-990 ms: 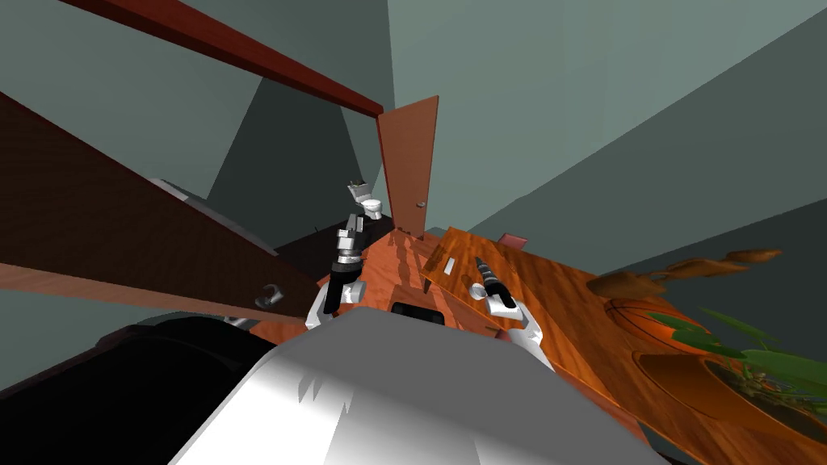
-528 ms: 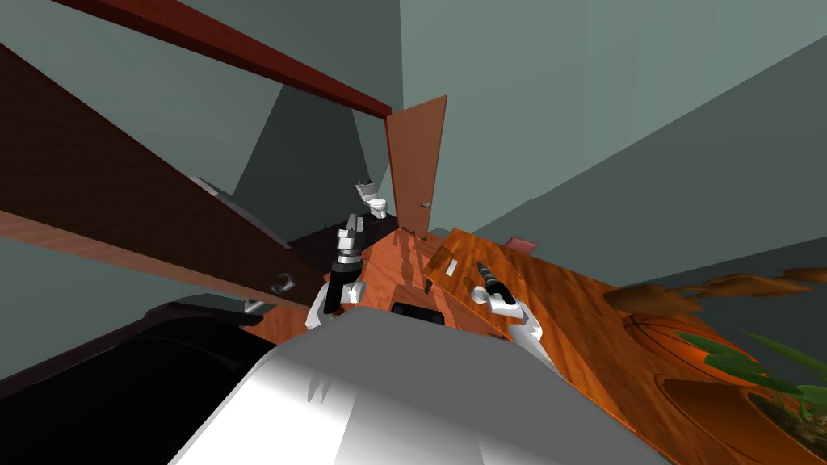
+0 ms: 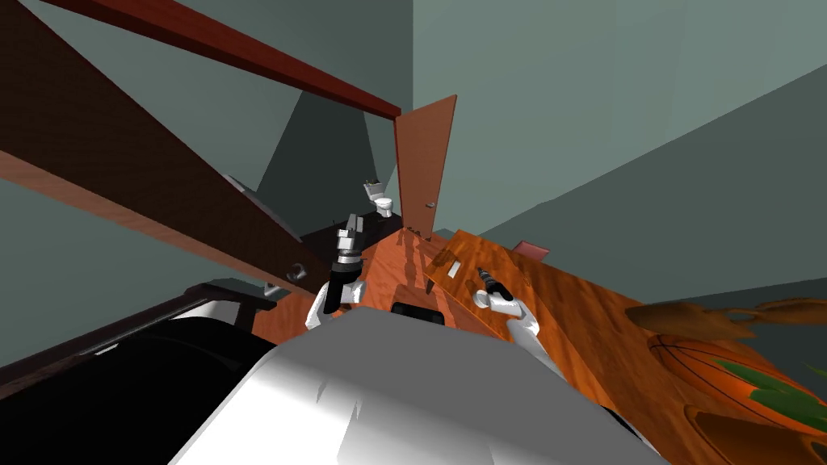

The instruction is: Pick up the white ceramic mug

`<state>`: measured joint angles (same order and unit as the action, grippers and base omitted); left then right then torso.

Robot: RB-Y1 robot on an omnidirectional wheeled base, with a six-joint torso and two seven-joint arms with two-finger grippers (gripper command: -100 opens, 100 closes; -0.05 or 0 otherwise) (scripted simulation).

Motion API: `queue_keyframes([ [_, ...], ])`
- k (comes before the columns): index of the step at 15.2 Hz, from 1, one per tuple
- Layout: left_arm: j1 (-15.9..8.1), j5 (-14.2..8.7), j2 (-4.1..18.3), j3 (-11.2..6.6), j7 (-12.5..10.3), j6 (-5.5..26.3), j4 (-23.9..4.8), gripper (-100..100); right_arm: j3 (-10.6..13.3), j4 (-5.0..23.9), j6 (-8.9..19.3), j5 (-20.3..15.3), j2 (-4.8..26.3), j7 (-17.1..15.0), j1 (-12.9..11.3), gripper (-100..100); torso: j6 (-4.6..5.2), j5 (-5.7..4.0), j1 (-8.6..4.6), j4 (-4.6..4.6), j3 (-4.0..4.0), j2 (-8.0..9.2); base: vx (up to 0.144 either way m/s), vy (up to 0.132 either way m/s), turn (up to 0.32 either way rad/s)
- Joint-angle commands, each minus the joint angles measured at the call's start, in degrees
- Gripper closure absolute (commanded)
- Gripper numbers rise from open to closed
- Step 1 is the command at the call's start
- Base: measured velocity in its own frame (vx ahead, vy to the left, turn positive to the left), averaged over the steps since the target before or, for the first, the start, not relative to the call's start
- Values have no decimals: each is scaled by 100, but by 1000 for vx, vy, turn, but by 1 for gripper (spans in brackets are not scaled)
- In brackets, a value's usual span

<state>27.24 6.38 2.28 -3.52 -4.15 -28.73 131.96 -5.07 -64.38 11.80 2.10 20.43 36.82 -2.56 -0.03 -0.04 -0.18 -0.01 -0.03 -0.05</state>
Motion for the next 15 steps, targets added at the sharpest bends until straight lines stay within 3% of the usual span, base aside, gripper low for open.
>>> queue_keyframes([
  [1, 0, 0, 0, 0, 0, 0, 0, 0, -27, 286, 179, 47, 32, 131, -106, -100, 0, 0, 0, 0, 0, 0, -18, -43, 189],
  [2, 0, 0, 0, 0, 0, 0, 0, 0, -76, 480, 348, 91, 46, 303, -261, -100, 2, -1, -1, -1, 0, 1, -21, -52, 220],
  [4, 0, 0, 0, 0, 0, 0, 0, 0, -76, 677, 400, 91, 46, 303, -261, -100, 3, -1, -5, 0, 0, 1, -15, -48, 110],
  [5, 1, 0, 0, -1, 0, 0, 0, 0, -124, 826, 616, 133, 57, 471, -414, -100, 5, -1, -3, -1, 0, 1, -15, -43, 149],
  [6, 0, 0, 0, 0, 0, 0, 0, 0, -124, 989, 616, 133, 57, 471, -414, -100, 1, -1, -2, 0, 0, -1, -16, -46, 176],
  [7, 0, 0, 0, 0, 0, 0, 0, 0, -171, 1147, 783, 175, 65, 635, -562, -100, 2, -1, -2, -1, -1, 0, -23, -52, 236],
  [9, 0, 0, 0, 0, 0, 0, 0, 0, -171, 1346, 827, 175, 65, 635, -562, -100, 2, -2, -4, 0, 0, 1, -19, -47, 110],
  [10, 1, 0, 0, -1, 0, 0, 0, 0, -216, 1515, 1032, 215, 70, 794, -706, -100, 7, -1, -2, -1, 0, 1, -20, -36, 102],
  [13, 1, 0, 0, 0, 0, 0, 0, 0, -216, 1666, 1032, 215, 70, 794, -706, -100, 5, 0, 3, -1, 0, 0, -13, -27, 74],
  [14, 1, 0, 0, 0, 0, 0, 0, 0, -260, 1857, 1228, 253, 73, 947, -845, -100, 6, 1, 7, -1, -1, -2, -12, -20, 145],
  [15, 0, 0, 0, 0, 0, 0, 0, 0, -260, 1975, 1228, 253, 73, 947, -845, -100, 1, 1, 8, -1, -2, -3, -14, -32, 174],
])
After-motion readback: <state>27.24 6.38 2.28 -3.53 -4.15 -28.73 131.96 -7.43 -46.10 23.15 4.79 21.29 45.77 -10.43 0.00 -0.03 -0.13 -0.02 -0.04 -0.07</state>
